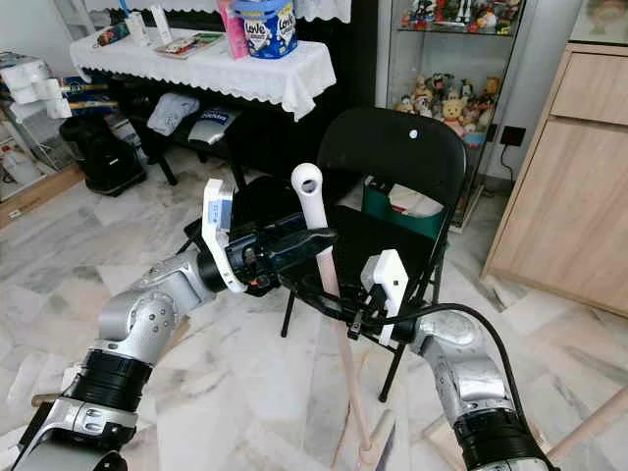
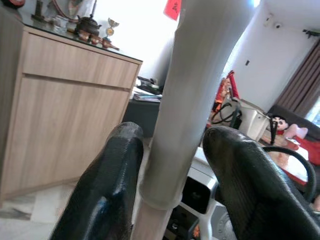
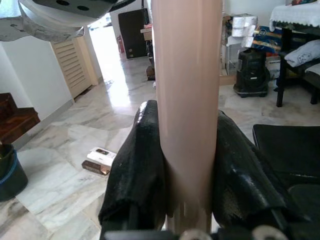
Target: Sweep floor
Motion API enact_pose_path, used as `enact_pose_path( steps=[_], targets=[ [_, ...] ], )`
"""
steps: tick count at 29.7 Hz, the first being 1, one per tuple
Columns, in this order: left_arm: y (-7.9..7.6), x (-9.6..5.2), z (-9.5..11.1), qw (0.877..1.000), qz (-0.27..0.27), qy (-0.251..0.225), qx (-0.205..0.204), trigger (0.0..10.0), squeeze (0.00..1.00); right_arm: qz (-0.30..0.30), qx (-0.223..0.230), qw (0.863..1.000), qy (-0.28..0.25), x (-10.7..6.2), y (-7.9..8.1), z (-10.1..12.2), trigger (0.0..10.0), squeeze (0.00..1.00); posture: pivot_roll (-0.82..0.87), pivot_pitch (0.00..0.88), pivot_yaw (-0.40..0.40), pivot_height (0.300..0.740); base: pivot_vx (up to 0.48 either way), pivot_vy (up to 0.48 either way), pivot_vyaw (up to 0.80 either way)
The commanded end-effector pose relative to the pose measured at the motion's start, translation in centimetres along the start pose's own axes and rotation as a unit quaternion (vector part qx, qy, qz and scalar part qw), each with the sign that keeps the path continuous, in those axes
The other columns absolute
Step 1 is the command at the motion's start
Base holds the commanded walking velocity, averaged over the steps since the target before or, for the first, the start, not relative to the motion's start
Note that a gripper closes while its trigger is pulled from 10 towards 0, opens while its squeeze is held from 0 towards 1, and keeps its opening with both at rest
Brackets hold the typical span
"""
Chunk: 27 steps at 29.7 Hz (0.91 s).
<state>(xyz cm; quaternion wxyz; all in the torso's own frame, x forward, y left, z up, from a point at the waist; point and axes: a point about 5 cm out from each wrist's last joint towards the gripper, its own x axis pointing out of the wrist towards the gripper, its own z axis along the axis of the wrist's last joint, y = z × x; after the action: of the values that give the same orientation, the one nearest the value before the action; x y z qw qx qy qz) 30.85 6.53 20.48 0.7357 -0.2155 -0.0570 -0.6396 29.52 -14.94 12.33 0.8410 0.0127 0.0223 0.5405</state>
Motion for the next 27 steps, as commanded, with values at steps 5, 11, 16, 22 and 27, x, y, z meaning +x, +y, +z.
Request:
enact_pose_path(
  steps=[5, 11, 16, 22, 27],
  targets=[
    [-0.5, -0.2, 0.4, 1.000, -0.021, -0.005, 0.001, 9.0, 0.00, 0.020, -0.006, 1.000, -0.018, 0.5, 0.4, 0.8, 0.0, 0.00, -0.09, 0.000, 0.127, 0.740, 0.000, 0.000, 0.00],
    [-0.8, 0.4, -0.1, 0.999, -0.046, -0.002, -0.012, 10.0, 0.00, 0.035, 0.000, 0.999, -0.018, 0.6, 0.6, 0.8, 0.0, 0.00, -0.09, 0.000, 0.127, 0.740, 0.000, 0.000, 0.00],
    [-1.0, 0.7, -0.5, 0.998, -0.057, 0.002, -0.020, 10.0, 0.00, 0.056, 0.007, 0.998, -0.013, 0.5, 1.0, 0.6, 0.0, 0.00, -0.10, 0.000, 0.127, 0.740, 0.000, 0.000, 0.00],
    [-1.1, 1.3, -1.3, 0.998, -0.060, 0.018, -0.019, 10.0, 0.00, 0.072, 0.015, 0.997, -0.011, 0.6, 1.4, 0.5, 0.0, 0.00, -0.10, 0.000, 0.127, 0.740, 0.000, 0.000, 0.00],
    [-1.3, 1.6, -1.9, 0.997, -0.069, 0.033, -0.017, 10.0, 0.00, 0.083, 0.021, 0.996, -0.011, 0.6, 1.7, 0.4, 0.0, 0.00, -0.10, 0.000, 0.129, 0.740, 0.000, 0.000, 0.00]
  ],
)
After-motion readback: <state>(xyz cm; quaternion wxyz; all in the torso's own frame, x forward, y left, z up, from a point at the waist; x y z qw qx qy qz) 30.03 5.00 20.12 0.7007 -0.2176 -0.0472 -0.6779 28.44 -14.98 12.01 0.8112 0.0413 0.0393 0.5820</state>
